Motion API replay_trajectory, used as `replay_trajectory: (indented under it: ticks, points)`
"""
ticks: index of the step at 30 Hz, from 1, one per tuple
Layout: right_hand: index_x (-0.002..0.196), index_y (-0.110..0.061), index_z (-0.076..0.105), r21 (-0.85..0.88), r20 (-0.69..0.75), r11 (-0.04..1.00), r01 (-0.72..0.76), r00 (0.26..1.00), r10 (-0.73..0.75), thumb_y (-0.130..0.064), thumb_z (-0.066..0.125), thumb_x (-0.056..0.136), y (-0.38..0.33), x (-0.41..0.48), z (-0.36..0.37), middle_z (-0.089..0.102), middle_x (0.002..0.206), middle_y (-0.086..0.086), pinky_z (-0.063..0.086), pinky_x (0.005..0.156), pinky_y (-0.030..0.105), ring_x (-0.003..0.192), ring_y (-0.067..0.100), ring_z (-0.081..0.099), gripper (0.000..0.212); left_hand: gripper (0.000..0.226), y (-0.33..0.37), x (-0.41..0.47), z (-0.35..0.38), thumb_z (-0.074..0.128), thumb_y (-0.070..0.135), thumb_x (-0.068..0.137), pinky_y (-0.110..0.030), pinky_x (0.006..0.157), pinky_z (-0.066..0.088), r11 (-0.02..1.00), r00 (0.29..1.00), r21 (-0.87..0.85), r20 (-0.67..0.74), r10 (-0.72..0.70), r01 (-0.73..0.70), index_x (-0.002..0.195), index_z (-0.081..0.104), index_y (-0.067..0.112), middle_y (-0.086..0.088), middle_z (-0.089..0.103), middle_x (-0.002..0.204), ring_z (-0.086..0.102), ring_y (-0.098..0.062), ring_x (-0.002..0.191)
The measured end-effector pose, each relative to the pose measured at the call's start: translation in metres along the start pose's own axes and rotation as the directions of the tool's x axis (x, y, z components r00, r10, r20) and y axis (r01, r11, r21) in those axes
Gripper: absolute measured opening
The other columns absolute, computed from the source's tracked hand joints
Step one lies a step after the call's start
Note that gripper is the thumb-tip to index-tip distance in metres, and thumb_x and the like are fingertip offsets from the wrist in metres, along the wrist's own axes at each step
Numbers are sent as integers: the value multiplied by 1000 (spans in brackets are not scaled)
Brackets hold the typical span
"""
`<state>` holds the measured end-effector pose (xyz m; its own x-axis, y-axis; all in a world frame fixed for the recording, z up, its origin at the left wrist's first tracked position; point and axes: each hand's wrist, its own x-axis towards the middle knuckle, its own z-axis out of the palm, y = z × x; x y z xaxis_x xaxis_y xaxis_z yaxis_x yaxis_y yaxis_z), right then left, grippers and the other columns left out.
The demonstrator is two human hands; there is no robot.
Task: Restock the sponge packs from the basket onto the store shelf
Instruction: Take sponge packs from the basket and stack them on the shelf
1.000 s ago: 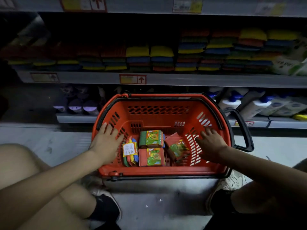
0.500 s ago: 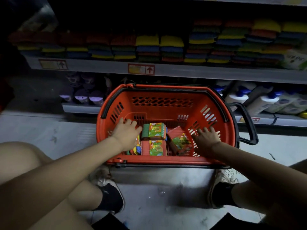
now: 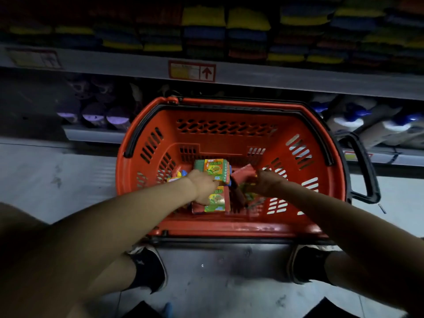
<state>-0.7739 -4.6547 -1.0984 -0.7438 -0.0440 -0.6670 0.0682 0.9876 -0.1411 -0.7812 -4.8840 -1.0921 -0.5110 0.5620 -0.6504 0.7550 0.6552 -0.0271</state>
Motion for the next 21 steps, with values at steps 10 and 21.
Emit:
replay_trajectory:
  ticks: [10, 21]
  points:
    - [136, -7, 48, 441, 123, 876, -195, 980, 156, -69, 83, 28, 44, 116, 78, 68, 111, 0, 58, 86, 33, 102, 18, 68, 128, 54, 12, 31, 28, 71, 37, 91, -43, 92, 51, 966, 987, -204, 38, -155, 159, 134, 56, 9, -13, 46, 138, 50, -32, 128]
    - [156, -20, 12, 568, 125, 773, -282, 958, 257, -32, 102, 46, 0, 46, 23, 44, 149, 16, 43, 111, 42, 138, 36, 44, 143, 92, 5, 35, 35, 83, 40, 82, -38, 79, 52, 881, 981, -430, 84, -176, 195, 152, 31, 11, -9, 62, 129, 62, -32, 117]
